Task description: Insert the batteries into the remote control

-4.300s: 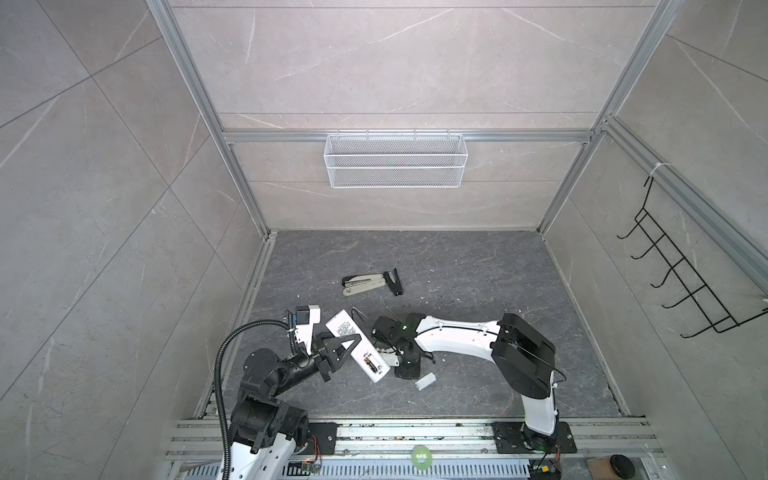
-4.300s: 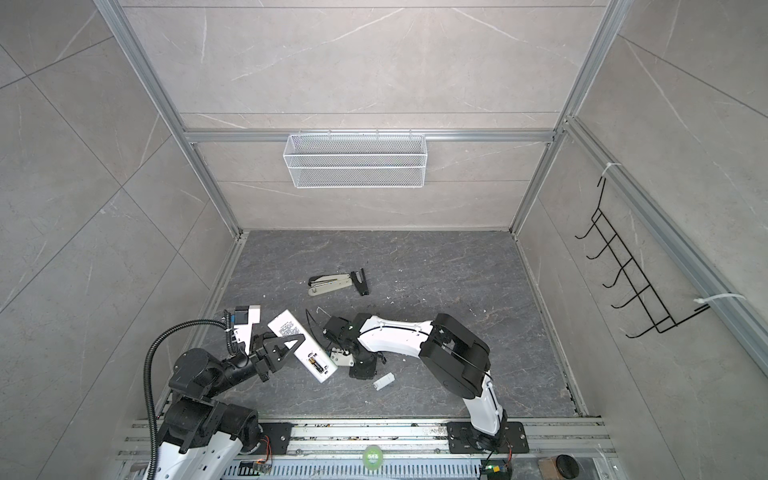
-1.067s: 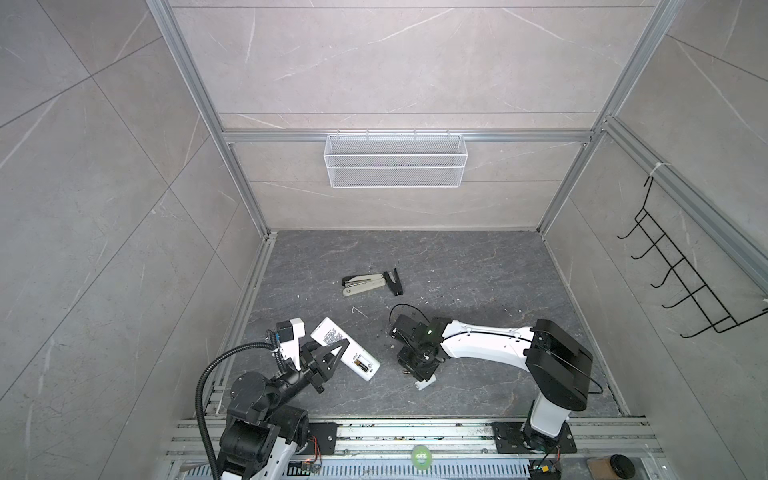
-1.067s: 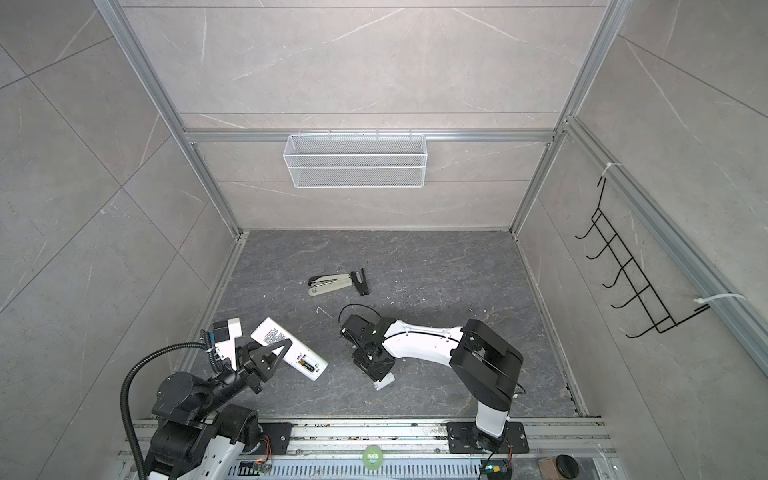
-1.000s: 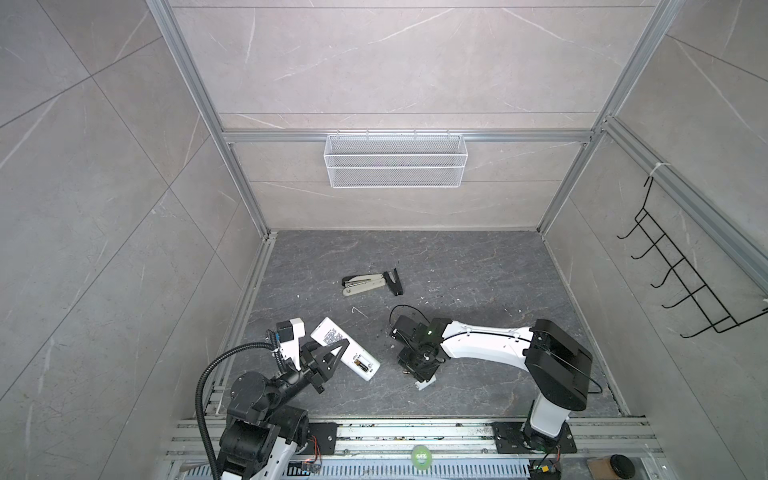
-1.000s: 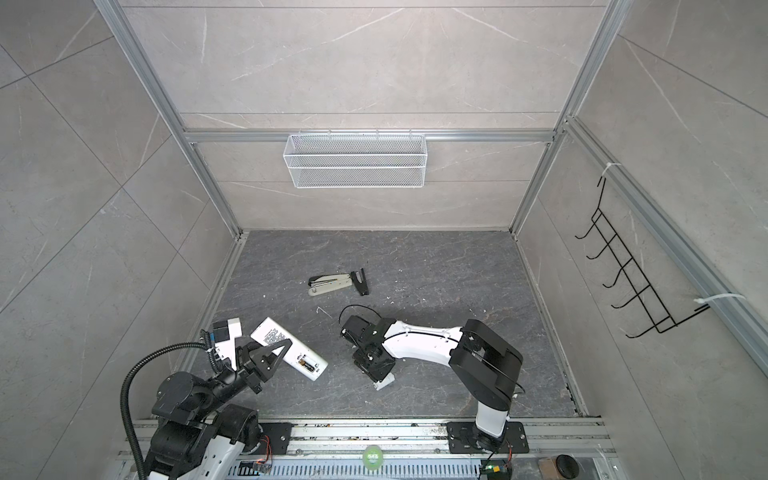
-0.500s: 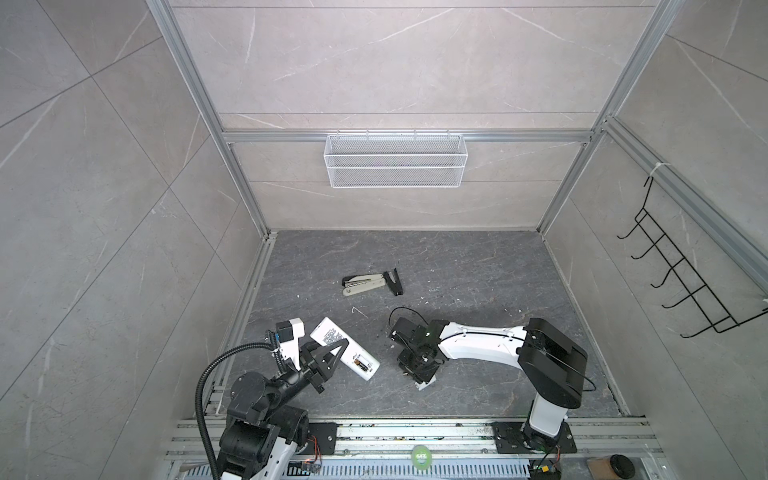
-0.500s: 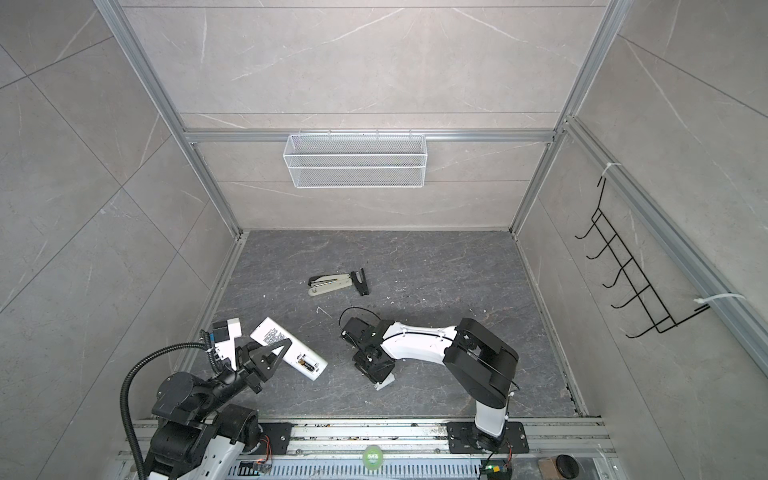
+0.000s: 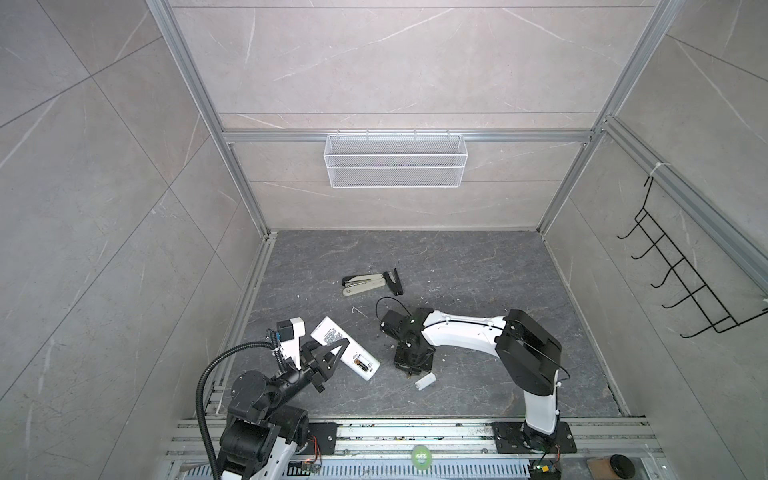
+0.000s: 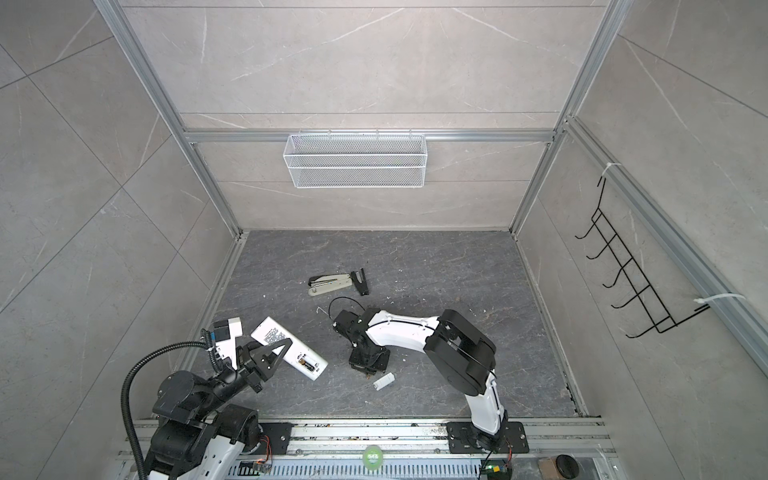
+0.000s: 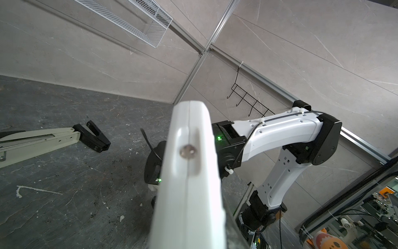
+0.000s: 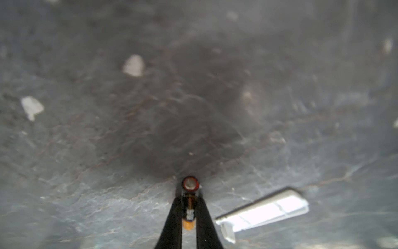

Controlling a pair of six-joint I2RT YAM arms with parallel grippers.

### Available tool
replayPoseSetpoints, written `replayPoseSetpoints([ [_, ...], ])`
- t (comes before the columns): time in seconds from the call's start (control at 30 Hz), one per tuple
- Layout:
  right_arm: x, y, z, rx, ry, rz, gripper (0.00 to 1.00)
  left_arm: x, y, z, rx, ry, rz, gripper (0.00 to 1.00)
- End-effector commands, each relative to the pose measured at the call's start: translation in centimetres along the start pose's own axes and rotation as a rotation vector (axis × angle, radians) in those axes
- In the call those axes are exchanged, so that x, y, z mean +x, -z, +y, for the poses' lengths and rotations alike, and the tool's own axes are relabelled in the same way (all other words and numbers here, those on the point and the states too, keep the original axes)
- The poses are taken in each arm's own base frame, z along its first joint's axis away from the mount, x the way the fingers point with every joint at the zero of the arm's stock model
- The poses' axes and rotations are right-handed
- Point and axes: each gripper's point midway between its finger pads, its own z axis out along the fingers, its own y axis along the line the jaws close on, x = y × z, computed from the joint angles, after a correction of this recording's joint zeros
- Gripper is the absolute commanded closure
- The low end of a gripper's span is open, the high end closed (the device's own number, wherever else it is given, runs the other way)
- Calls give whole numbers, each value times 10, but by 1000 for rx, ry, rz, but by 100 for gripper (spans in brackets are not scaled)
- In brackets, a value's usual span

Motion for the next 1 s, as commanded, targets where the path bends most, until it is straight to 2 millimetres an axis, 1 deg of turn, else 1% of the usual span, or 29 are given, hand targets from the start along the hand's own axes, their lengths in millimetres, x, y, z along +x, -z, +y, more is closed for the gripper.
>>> replayPoseSetpoints([
  [0.0, -8, -16, -40, 227, 256, 0, 90, -9, -6, -8, 29, -15, 12, 100],
  [0.17, -10, -17, -39, 308, 427, -21, 88, -2, -14, -7, 55, 31, 72, 100],
  [0.27, -5, -24, -40, 331, 505, -22, 86, -1, -15, -8, 70, 40, 77, 100],
  [0.37, -1, -28, -38, 317, 549, -17, 84, 0, -17, -6, 70, 52, 80, 100],
  [0.57, 5, -30, -41, 283, 580, -23, 70, 2, -20, 2, 43, 64, 91, 100],
  [0.67, 8, -31, -41, 266, 579, -23, 66, 2, -19, 3, 33, 60, 86, 100],
  [0.83, 11, -35, -40, 246, 585, -18, 68, 3, -19, 5, 24, 63, 88, 100],
  [0.97, 14, -38, -41, 243, 587, -4, 74, 3, -19, 6, 16, 62, 85, 100],
])
